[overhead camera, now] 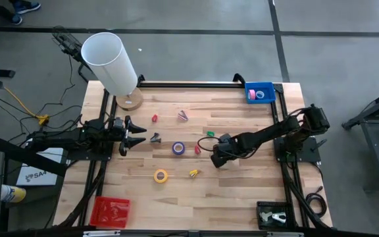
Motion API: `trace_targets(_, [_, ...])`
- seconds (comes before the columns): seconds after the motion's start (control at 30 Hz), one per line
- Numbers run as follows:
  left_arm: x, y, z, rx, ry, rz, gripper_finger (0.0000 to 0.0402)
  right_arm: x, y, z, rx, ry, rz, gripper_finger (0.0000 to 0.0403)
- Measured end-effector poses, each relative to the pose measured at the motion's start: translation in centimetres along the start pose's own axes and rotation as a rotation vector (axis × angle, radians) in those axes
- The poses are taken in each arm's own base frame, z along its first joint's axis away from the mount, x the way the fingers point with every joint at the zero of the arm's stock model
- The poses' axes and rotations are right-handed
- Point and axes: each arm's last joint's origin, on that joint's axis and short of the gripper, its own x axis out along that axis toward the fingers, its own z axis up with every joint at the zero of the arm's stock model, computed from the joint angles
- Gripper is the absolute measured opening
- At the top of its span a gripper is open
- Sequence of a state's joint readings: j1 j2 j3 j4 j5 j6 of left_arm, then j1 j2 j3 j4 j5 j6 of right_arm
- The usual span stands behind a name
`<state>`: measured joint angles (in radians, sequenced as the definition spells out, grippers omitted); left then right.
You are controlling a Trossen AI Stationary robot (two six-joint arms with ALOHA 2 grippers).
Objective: Pick and place Stapler, Stapler remover, tape
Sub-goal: Put the bottom right red stapler into the red bin
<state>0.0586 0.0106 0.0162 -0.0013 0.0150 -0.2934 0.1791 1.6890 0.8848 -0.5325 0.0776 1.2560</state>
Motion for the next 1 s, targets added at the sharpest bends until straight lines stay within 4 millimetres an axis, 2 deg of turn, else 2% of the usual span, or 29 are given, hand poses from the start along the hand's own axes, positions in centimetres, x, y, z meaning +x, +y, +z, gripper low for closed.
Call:
trace_targets(0.17, [0.00,0.00,0.00,0.000,0.000,0.000,0.0213,0.00,0.03,0.01,-0.004,-0.001,0.003,0.0231])
trace_targets(0.5, [0.00,0.00,0.00,0.000,0.000,0.000,0.0213,-0.01,-0.22,-0.07,-0.036,-0.002,-0.025,0.0178])
trace_targets(1.0, [0.00,0.00,0.00,0.000,0.000,0.000,0.0213,-0.01,-0.35,-0.15,-0.098,0.023,-0.033,0.0082])
